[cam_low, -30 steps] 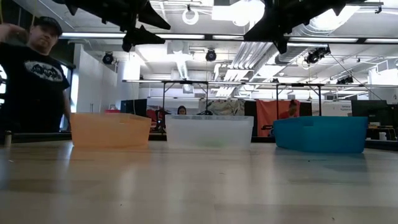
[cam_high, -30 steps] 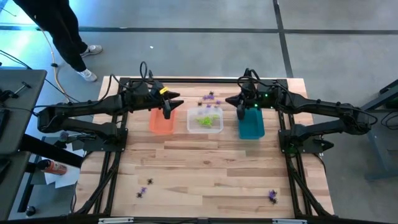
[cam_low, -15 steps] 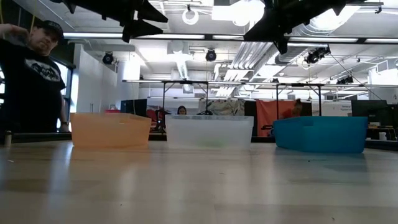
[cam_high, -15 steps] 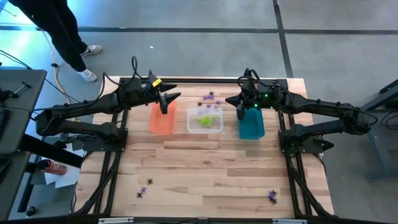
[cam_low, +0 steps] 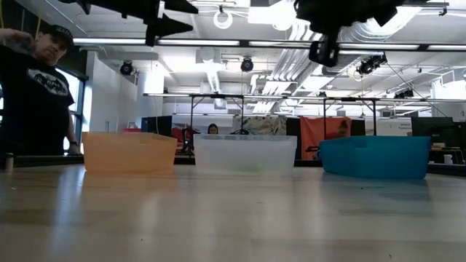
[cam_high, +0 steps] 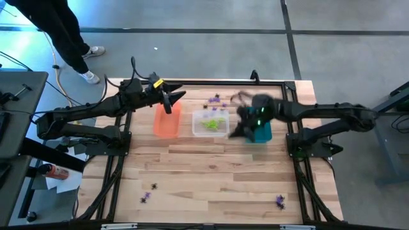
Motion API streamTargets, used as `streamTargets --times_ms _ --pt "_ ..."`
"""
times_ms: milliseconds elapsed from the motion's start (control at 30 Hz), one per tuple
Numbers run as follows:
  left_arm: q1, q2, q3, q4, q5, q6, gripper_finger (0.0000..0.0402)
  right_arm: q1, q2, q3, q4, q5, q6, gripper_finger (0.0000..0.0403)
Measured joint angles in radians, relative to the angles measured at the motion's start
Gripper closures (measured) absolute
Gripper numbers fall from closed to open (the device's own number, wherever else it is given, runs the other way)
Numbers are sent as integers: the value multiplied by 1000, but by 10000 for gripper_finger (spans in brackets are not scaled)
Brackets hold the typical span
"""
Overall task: Sort Halloween decoration
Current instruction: Put the purple spider toy into the blue bin
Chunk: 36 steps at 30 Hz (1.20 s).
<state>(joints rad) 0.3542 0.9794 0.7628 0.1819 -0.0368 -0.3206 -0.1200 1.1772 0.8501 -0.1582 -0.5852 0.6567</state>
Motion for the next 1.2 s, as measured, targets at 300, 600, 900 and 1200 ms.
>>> streamTargets --times_ms 300,600,900,1200 --pt "-3 0 0 16 13 -60 186 497 14 0 -345 141 441 402" --pt "-2 0 0 16 177 -71 186 885 100 0 -387 412 1324 391" --pt "-2 0 0 -31 196 -70 186 1036 347 0 -300 218 1658 301" --pt "-2 0 0 -28 191 -71 186 997 394 -1 -429 232 1675 261"
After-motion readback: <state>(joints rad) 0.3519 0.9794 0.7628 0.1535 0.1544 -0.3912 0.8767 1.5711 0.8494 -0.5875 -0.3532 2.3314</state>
